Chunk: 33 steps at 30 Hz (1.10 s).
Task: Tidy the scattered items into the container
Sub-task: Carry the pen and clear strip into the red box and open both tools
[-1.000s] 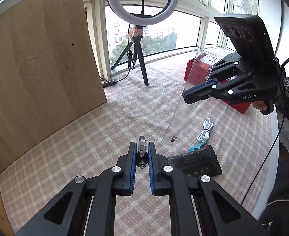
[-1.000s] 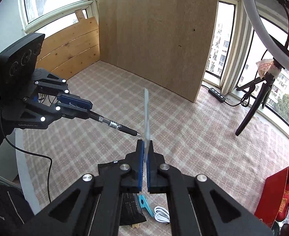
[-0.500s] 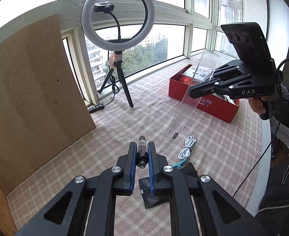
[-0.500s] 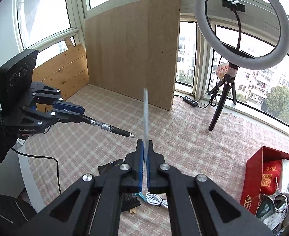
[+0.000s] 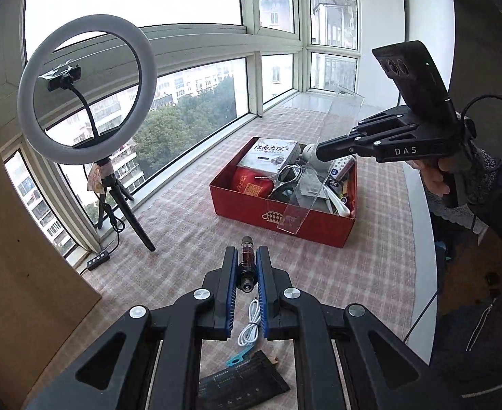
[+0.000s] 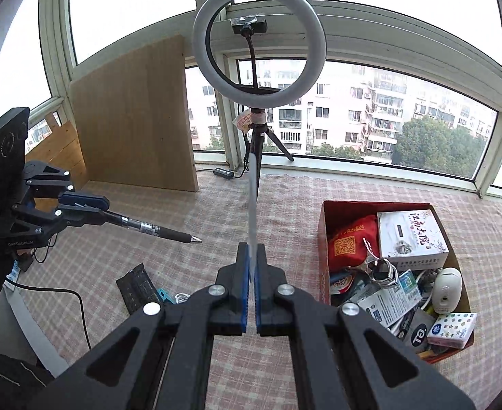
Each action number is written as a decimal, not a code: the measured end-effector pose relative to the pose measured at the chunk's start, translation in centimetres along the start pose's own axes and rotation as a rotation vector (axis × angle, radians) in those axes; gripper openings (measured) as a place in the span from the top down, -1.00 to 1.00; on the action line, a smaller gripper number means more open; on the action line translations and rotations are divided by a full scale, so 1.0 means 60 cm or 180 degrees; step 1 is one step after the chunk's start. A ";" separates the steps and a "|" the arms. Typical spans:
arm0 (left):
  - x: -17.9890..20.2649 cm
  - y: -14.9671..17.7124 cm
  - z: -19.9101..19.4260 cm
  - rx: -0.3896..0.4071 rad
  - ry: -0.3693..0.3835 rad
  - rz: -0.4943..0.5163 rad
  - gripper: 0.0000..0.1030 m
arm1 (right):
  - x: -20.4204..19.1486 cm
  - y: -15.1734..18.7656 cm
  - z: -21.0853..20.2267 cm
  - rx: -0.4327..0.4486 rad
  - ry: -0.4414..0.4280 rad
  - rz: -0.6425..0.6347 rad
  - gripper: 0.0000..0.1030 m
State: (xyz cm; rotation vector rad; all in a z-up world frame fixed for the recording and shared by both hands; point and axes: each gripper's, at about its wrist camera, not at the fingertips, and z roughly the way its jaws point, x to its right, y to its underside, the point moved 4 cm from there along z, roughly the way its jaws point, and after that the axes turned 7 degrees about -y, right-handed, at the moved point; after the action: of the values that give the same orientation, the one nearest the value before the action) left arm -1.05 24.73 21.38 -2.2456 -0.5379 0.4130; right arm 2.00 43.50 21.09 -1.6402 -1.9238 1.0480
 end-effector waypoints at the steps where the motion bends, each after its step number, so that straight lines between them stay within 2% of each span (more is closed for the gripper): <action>1: 0.016 -0.014 0.011 -0.0001 0.0076 0.0051 0.80 | 0.015 0.003 -0.011 0.0011 0.0073 0.0054 0.96; 10: 0.135 -0.119 0.122 -0.0160 0.0640 0.0380 0.80 | 0.140 0.043 -0.090 0.0082 0.0701 0.0474 0.96; 18: 0.200 -0.163 0.209 -0.0487 0.1002 0.0541 0.80 | 0.225 0.068 -0.109 -0.0011 0.0991 0.0715 0.96; 20: 0.205 -0.177 0.242 -0.0575 0.0945 0.0547 0.72 | 0.243 0.068 -0.103 -0.0078 0.1050 0.0753 0.96; 21: 0.203 -0.186 0.261 -0.0618 0.0846 0.0533 0.62 | 0.254 0.066 -0.097 -0.0108 0.1067 0.0776 0.95; 22: 0.196 -0.201 0.284 -0.0659 0.0633 0.0491 0.50 | 0.268 0.061 -0.091 -0.0121 0.1072 0.0810 0.94; 23: 0.186 -0.216 0.303 -0.0678 0.0427 0.0422 0.28 | 0.286 0.054 -0.085 -0.0124 0.1117 0.0878 0.80; 24: 0.172 -0.233 0.315 -0.0652 0.0268 0.0299 0.23 | 0.301 0.046 -0.085 -0.0095 0.1206 0.0952 0.67; 25: 0.156 -0.246 0.320 -0.0605 0.0201 0.0158 0.22 | 0.310 0.039 -0.092 -0.0025 0.1290 0.0992 0.37; 27: 0.124 -0.262 0.321 -0.0515 0.0203 -0.0127 0.22 | 0.326 0.025 -0.105 0.0116 0.1457 0.1072 0.13; 29: 0.100 -0.264 0.313 -0.0462 0.0224 -0.0265 0.22 | 0.338 0.014 -0.117 0.0235 0.1579 0.1130 0.11; 33: 0.079 -0.243 0.296 -0.0462 0.0141 -0.0170 0.23 | 0.330 0.011 -0.125 0.0243 0.1525 0.1040 0.11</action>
State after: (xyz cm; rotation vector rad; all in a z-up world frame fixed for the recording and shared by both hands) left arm -8.58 46.92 20.24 -2.3675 -0.6206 0.3047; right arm 3.24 64.60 22.16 -1.9852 -1.3247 0.7341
